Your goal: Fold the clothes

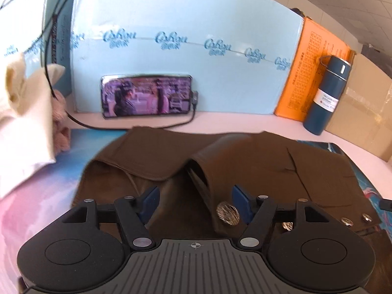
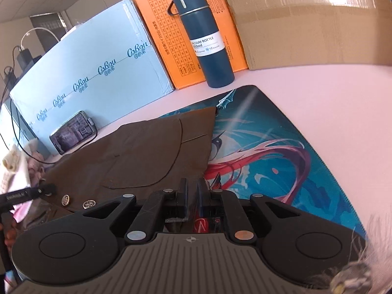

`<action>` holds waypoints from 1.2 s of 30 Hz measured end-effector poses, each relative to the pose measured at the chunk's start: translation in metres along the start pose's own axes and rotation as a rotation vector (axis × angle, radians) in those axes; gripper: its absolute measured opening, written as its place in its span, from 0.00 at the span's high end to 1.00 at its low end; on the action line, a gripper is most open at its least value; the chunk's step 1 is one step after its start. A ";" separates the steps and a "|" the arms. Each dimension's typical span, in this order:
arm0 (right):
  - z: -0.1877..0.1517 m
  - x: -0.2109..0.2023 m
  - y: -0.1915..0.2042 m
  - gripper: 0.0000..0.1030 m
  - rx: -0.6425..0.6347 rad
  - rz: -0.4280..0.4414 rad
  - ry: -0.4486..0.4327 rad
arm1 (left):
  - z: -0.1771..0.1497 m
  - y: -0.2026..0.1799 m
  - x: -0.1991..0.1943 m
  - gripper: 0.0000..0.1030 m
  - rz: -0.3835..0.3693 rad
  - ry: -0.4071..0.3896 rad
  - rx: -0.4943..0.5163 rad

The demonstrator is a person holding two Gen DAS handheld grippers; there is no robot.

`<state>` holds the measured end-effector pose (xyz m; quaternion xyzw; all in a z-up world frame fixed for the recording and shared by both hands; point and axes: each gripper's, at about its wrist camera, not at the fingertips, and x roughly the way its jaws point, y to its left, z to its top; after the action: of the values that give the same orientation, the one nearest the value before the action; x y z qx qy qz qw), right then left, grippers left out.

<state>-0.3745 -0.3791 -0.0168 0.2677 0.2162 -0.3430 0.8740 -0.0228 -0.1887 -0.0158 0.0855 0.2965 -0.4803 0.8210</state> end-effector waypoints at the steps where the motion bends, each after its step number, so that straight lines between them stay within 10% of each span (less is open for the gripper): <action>1: 0.000 -0.002 0.003 0.79 -0.016 -0.002 -0.016 | 0.004 0.002 -0.002 0.35 0.031 -0.020 0.009; 6: 0.004 -0.001 0.019 0.68 -0.037 0.050 -0.048 | 0.022 0.011 0.000 0.25 0.052 -0.104 0.014; 10: 0.000 0.016 0.036 0.62 -0.053 0.143 -0.006 | 0.024 0.020 0.047 0.25 0.187 0.024 0.108; 24: -0.024 0.033 0.048 0.45 -0.268 0.049 0.080 | 0.021 0.055 0.047 0.22 0.311 0.021 0.203; 29: -0.025 -0.011 0.026 0.29 -0.194 0.031 0.025 | 0.003 0.041 -0.019 0.21 0.191 -0.068 0.224; 36: -0.054 -0.093 -0.002 0.23 -0.020 0.182 -0.003 | -0.056 -0.016 -0.114 0.15 -0.208 -0.188 0.454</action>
<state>-0.4487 -0.3015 -0.0065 0.2771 0.1931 -0.2605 0.9045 -0.0998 -0.0890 0.0058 0.1914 0.1108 -0.6221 0.7511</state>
